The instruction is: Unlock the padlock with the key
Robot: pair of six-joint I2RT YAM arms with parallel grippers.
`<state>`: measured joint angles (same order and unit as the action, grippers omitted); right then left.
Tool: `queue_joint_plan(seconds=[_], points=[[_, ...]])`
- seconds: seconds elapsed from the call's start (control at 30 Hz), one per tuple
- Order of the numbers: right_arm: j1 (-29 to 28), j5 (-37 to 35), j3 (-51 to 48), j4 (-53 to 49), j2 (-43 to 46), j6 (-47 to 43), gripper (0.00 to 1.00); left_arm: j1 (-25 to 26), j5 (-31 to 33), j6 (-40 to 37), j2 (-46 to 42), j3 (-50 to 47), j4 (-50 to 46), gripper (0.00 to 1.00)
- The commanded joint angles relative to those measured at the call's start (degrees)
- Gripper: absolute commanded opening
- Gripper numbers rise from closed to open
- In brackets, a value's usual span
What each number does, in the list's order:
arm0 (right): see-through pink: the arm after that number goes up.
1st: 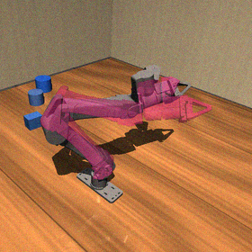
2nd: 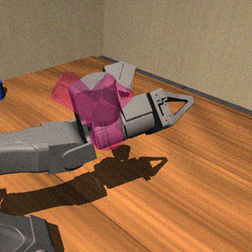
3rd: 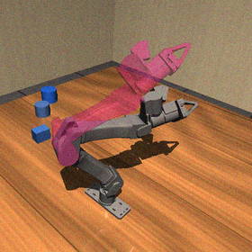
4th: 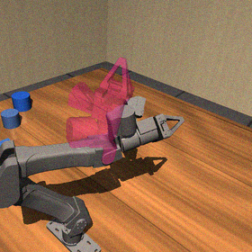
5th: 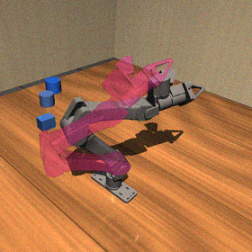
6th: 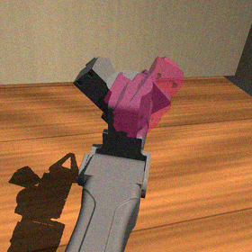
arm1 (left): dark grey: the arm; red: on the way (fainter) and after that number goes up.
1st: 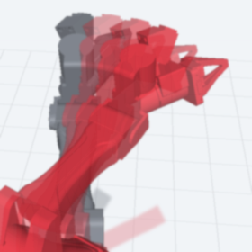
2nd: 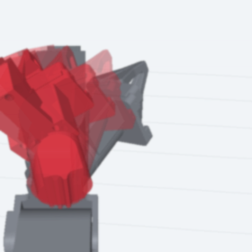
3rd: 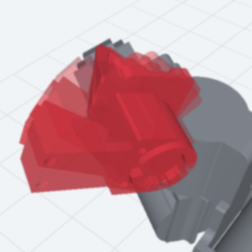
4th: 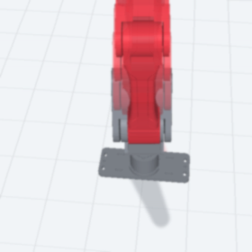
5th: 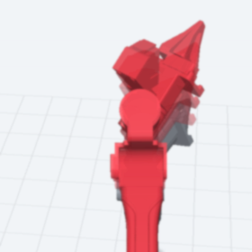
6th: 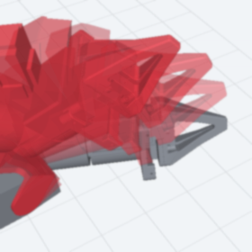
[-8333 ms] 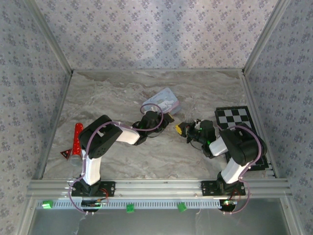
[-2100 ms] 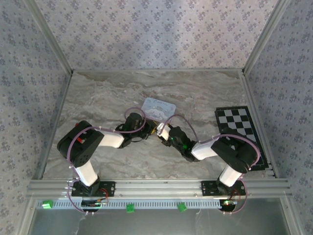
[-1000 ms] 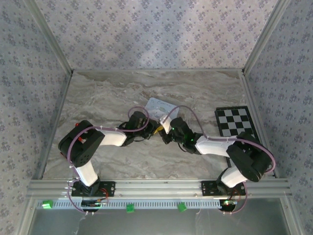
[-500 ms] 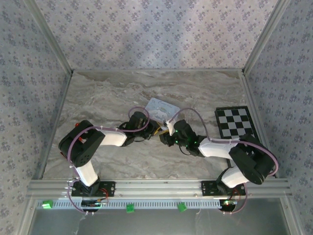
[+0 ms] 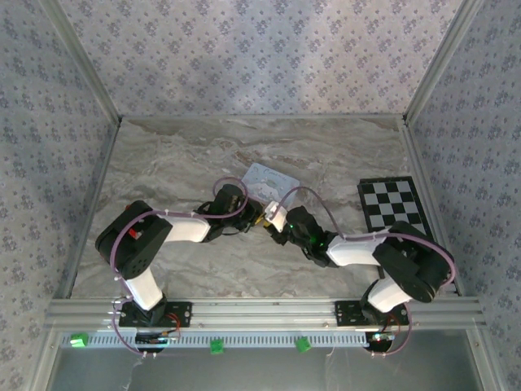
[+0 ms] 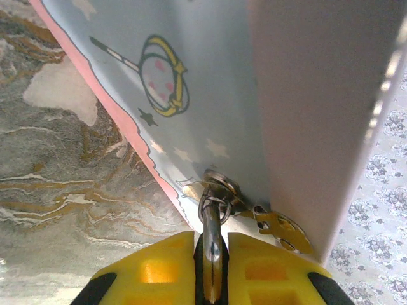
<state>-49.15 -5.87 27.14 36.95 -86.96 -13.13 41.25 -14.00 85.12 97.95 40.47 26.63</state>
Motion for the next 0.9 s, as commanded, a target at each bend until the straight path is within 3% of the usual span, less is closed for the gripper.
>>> queue_joint_plan(seconds=[0.0,0.3,0.73,0.87], points=[[-0.66,-2.61,-0.25,4.61,-2.59,-5.73,0.29,-0.34,-1.12,-0.47,-1.18,0.31,-1.28,0.0],[-0.96,-4.68,-1.38,11.98,-8.34,-8.24,0.3,-0.32,-1.69,-0.48,-0.8,0.23,-0.33,0.0],[-1.11,-6.26,-2.59,17.06,-11.07,-9.03,0.22,-0.35,-1.86,-0.48,-0.24,0.27,0.27,0.0],[-2.05,-8.8,-4.64,17.9,-10.3,-8.33,0.25,-0.37,-2.0,-0.53,0.0,0.66,0.32,0.0]])
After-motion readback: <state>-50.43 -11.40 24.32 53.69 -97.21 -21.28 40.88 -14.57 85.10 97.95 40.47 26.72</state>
